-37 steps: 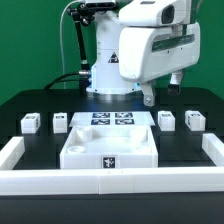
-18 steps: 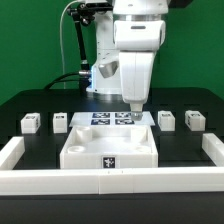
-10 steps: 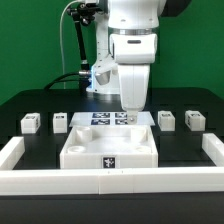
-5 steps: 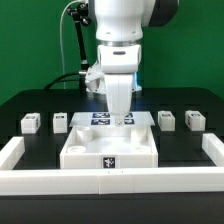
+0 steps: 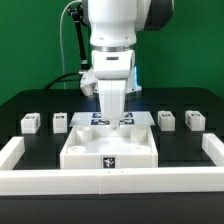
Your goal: Assemble square table
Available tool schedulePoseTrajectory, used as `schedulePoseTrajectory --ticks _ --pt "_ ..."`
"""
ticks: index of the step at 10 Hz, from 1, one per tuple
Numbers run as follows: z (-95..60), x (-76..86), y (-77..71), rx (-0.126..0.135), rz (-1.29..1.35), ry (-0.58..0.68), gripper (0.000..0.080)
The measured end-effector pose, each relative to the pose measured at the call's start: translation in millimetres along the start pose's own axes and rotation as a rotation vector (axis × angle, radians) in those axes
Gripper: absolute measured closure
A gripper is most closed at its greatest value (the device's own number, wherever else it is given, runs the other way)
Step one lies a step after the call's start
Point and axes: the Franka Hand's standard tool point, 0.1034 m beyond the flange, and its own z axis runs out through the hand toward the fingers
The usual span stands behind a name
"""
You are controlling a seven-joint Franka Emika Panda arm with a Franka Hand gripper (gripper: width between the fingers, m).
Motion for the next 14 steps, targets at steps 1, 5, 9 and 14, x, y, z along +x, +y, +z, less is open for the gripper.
schedulePoseTrajectory --ticks 1,5,9,14 --pt "6.4 0.4 -0.5 0.009 0.0 0.002 0.015" --pt "17.3 3.1 -0.6 0.02 0.003 0.006 0.015" --pt "17.9 2.1 -0.9 0.022 0.005 0.006 0.0546" --pt "15.7 2.1 2.9 0.004 0.005 0.007 0.0727"
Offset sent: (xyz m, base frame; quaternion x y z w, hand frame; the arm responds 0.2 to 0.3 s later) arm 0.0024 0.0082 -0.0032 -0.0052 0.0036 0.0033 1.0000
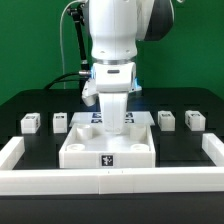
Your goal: Assemble square table
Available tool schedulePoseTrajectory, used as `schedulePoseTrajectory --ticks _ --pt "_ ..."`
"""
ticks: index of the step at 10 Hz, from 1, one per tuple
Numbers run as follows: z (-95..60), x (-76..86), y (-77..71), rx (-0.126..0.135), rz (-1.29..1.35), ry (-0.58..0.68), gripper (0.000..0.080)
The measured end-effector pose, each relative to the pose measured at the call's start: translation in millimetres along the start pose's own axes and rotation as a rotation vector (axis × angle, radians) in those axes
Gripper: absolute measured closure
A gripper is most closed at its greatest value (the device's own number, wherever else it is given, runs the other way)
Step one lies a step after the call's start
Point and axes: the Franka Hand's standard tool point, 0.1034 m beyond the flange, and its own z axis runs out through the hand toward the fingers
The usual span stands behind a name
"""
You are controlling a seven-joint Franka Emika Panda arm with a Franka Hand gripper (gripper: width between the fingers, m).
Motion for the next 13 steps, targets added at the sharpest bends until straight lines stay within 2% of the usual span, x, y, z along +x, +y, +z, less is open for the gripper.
schedulePoseTrajectory --ticks 3,7,9,13 --pt "-0.3 1.3 0.9 -0.003 0.004 0.0 0.0727" --pt "-5.4 26.8 16.2 -0.027 -0.02 0.013 0.0727" --pt "-2.3 38.2 22.8 -0.031 -0.053 0.016 0.0727" --pt "-2.4 35.2 22.8 -0.031 -0.047 0.016 0.0727"
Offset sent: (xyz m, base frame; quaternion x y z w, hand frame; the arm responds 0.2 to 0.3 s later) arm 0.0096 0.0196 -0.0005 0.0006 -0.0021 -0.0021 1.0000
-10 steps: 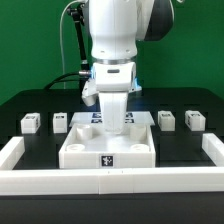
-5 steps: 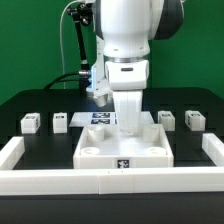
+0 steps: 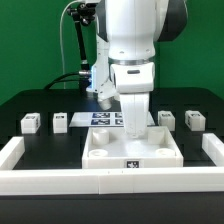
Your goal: Assemble square table
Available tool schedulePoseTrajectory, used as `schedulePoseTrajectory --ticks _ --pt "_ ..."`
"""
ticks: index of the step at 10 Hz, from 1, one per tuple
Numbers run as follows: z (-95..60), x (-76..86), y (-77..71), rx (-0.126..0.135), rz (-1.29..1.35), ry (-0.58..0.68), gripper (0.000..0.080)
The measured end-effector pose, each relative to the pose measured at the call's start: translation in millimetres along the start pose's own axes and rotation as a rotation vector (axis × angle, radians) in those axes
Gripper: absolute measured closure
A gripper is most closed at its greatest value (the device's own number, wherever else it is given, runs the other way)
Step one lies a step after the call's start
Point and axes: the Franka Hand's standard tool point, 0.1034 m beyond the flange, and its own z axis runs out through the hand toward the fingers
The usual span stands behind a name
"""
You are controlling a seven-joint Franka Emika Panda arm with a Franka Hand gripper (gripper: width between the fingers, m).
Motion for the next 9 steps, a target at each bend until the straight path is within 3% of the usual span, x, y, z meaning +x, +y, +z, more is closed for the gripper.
schedulePoseTrajectory --ticks 3,6,9 --pt "-0.8 16.7 12.7 0.001 -0.039 0.009 0.0727" --pt "-2.0 42.1 27.1 -0.017 -0.031 0.028 0.0727" --pt "-4.7 60.5 31.5 -0.027 -0.034 0.033 0.0729"
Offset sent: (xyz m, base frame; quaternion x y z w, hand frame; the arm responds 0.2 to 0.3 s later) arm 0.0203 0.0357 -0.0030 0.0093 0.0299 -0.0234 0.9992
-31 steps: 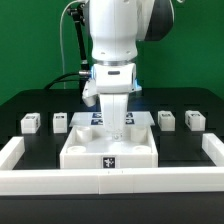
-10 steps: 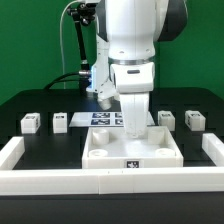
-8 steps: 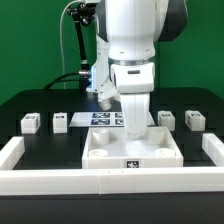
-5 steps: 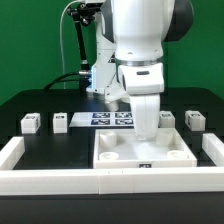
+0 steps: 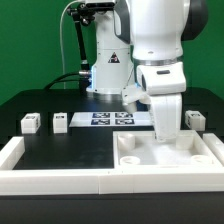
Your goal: Assemble square table
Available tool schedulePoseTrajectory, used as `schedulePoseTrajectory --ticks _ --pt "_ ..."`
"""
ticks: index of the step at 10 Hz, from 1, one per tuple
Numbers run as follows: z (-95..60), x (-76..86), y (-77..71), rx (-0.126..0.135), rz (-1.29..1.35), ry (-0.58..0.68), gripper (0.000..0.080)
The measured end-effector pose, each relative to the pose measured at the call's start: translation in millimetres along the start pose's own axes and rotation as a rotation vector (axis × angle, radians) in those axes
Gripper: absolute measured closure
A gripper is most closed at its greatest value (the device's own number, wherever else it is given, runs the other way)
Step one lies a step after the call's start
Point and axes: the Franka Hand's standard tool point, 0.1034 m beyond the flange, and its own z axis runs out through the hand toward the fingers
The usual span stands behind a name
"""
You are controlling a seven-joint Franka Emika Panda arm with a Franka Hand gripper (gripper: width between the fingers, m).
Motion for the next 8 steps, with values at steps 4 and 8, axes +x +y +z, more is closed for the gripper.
schedulePoseTrajectory --ticks 4,8 --pt "0.3 2.3 -0.5 0.002 -0.005 -0.001 0.0729" --pt "0.3 1.1 -0.6 0.002 -0.003 -0.001 0.0417"
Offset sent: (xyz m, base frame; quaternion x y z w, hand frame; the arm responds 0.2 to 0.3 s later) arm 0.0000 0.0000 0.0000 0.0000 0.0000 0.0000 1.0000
